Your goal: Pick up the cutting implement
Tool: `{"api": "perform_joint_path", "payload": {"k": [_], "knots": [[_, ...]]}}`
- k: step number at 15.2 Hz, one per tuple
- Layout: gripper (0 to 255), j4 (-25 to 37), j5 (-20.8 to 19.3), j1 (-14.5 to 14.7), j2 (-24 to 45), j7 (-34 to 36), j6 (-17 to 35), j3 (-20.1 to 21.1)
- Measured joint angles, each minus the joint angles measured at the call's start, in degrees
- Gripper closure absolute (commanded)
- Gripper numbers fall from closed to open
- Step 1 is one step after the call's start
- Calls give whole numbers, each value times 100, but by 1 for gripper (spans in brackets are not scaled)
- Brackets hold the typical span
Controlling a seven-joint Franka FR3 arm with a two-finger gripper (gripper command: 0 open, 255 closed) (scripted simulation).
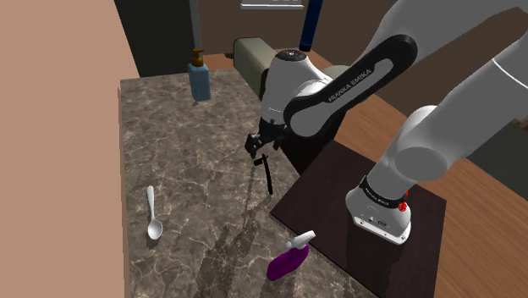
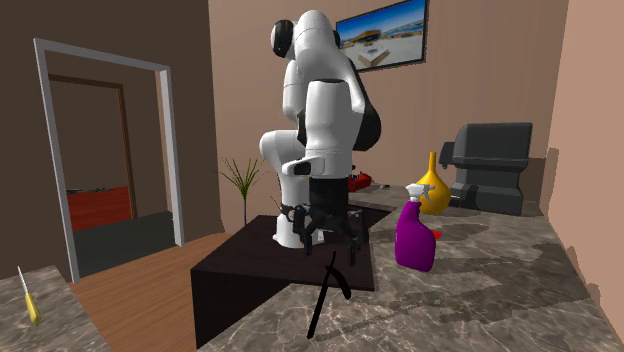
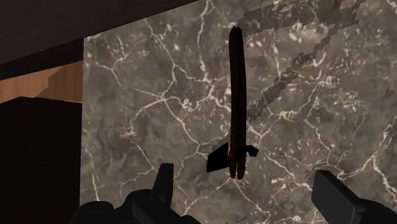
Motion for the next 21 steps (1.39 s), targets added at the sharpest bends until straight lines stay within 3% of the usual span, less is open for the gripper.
{"api": "perform_joint_path", "payload": {"k": [5,6,16,21], "knots": [[0,-80,-203,-110,454,168,522,102],[255,-84,-218,-116,481,181,554,109],[255,-81,-239,-125,514,199,591,118],[255,-40,-36,-24,123,52,170,42]]}}
